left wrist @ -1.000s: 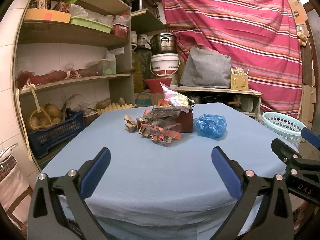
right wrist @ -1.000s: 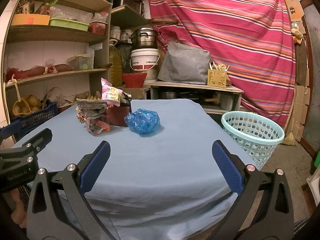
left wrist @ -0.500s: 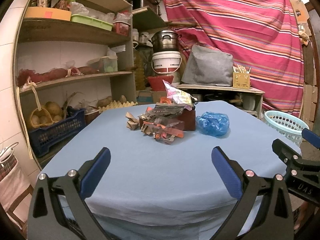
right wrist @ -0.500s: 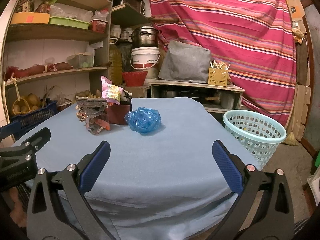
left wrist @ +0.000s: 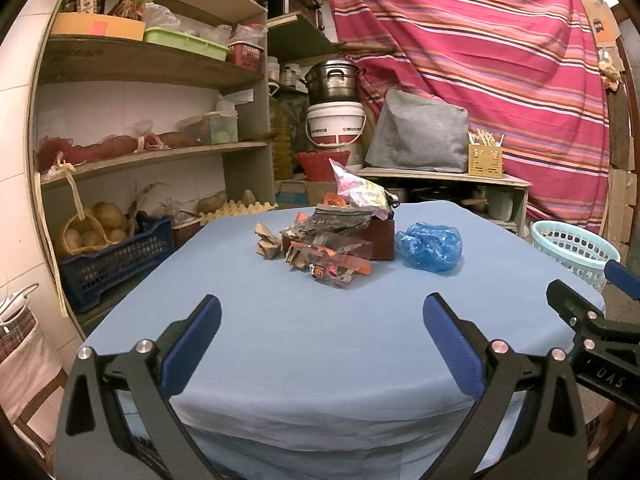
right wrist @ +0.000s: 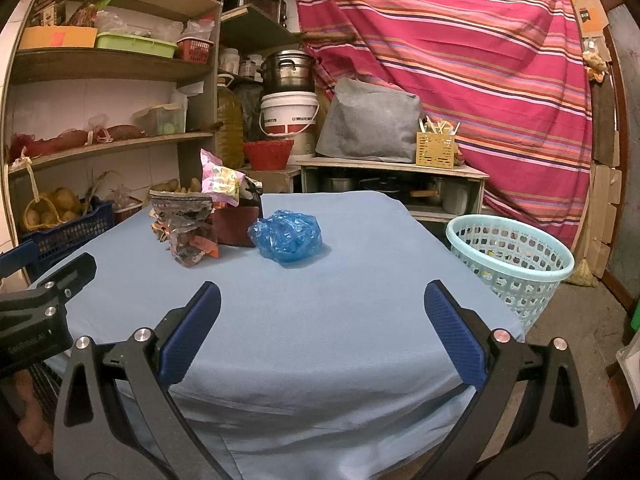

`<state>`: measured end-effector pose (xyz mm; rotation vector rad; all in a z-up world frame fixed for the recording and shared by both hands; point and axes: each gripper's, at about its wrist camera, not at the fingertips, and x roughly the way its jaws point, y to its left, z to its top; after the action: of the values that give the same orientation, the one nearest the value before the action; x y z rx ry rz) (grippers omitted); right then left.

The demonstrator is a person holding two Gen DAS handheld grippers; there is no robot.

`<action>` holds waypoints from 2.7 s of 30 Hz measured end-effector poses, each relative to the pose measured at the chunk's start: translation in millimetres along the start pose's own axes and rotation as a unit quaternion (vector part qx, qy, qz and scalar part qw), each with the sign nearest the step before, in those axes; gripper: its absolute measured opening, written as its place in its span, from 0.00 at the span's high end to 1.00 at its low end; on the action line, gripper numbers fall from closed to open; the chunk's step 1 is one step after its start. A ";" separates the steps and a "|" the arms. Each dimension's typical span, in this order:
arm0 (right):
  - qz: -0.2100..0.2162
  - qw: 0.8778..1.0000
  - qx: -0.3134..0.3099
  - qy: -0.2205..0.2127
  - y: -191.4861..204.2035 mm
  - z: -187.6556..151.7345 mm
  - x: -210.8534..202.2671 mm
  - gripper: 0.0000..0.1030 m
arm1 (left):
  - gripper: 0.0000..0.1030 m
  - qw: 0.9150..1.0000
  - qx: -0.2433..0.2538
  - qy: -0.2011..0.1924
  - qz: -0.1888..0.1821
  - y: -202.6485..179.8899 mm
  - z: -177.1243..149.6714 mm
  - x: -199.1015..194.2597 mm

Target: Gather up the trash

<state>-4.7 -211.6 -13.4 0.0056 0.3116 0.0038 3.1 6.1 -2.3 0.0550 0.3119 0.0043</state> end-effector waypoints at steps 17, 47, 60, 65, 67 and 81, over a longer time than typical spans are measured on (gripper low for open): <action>-0.002 1.000 -0.002 -0.004 -0.7 -1.3 -3.0 0.04 | 0.04 1.000 -0.001 0.001 0.000 1.9 -0.8 -0.1; 0.021 0.998 -0.020 0.060 -19.8 85.1 100.7 0.04 | 0.04 0.999 -0.011 0.037 0.014 14.8 95.9 110.0; 0.028 0.989 -0.014 0.147 -17.1 83.1 217.6 0.04 | 0.04 0.996 -0.026 0.085 0.029 38.1 105.6 181.3; 0.032 0.984 -0.006 0.173 -8.2 78.6 243.8 0.04 | 0.04 0.989 -0.042 0.141 0.003 43.8 92.8 204.7; 0.038 0.982 -0.011 0.187 -2.7 74.5 249.9 0.04 | 0.04 0.986 -0.038 0.160 -0.007 41.7 86.6 210.7; 0.102 0.964 0.005 0.247 6.6 60.8 265.4 0.60 | 0.22 0.976 -0.042 0.205 -0.060 35.3 68.2 218.2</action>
<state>266.6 -204.0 -36.9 0.0466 0.8093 0.2112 231.9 40.5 -2.5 -0.0497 0.7272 -0.0918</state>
